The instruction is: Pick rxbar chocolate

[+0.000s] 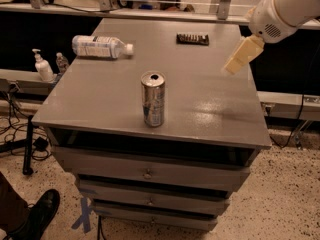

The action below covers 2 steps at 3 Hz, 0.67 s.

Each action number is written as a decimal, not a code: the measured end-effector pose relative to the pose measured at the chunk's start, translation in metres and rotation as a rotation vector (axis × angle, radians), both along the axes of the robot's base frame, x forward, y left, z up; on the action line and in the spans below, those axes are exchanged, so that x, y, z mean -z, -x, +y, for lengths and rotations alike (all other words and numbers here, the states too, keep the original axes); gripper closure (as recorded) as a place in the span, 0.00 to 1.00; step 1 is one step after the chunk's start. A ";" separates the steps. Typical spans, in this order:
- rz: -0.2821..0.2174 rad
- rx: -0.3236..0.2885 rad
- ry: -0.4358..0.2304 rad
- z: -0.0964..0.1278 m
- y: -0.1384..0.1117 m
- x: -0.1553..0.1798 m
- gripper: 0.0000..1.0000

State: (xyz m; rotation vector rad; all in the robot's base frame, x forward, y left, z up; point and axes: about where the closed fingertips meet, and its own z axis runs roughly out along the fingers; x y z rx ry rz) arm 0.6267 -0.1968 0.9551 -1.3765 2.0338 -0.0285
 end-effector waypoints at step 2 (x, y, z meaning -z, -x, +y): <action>-0.085 0.178 -0.145 -0.013 -0.078 0.013 0.00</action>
Offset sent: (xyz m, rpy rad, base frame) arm 0.1565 -0.0350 -0.0230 0.2854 -0.1635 -0.3572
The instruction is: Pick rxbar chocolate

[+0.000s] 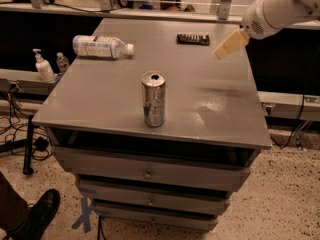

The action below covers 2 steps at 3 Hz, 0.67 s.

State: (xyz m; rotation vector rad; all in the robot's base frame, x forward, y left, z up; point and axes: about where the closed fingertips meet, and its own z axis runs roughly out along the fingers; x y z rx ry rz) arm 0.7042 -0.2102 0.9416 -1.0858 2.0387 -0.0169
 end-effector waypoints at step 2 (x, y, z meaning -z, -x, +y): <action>-0.045 0.181 -0.319 -0.017 -0.116 0.035 0.00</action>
Offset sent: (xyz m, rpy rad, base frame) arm 0.1679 -0.0266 -0.0443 0.4993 -0.0590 -0.2371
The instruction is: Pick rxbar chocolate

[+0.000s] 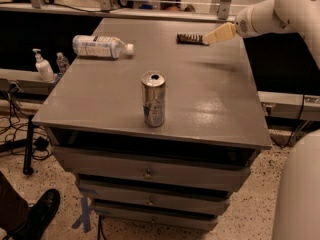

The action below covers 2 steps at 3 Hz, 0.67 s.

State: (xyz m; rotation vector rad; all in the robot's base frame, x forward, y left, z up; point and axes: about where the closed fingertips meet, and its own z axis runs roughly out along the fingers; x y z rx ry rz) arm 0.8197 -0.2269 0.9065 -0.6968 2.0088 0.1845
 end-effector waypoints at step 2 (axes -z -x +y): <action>0.027 -0.020 -0.112 0.030 -0.054 0.035 0.00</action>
Offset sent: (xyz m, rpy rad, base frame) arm 0.0974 0.0343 -0.0435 0.1375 0.0371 0.0336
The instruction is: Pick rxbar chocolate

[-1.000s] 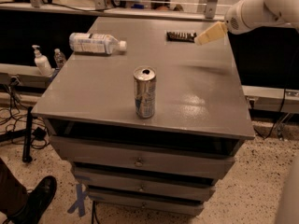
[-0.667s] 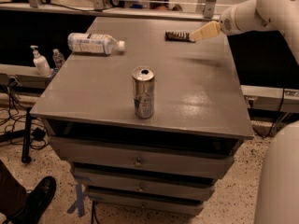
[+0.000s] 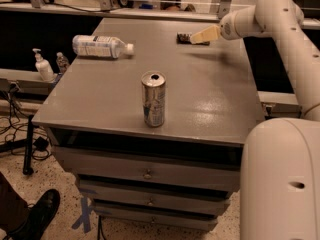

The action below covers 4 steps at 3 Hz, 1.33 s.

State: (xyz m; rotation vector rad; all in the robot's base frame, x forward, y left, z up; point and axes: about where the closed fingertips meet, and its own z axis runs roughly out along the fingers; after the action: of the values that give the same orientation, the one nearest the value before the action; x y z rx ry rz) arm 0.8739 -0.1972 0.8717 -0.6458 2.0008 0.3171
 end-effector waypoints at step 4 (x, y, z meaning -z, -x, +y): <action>0.019 -0.018 0.007 0.004 -0.030 0.034 0.64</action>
Offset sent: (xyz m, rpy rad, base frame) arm 0.0584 -0.0061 -0.0361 -0.0154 0.0238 0.0199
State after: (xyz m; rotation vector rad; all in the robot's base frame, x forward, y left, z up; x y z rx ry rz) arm 0.9035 -0.1930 0.8376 -0.6680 2.0162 0.3290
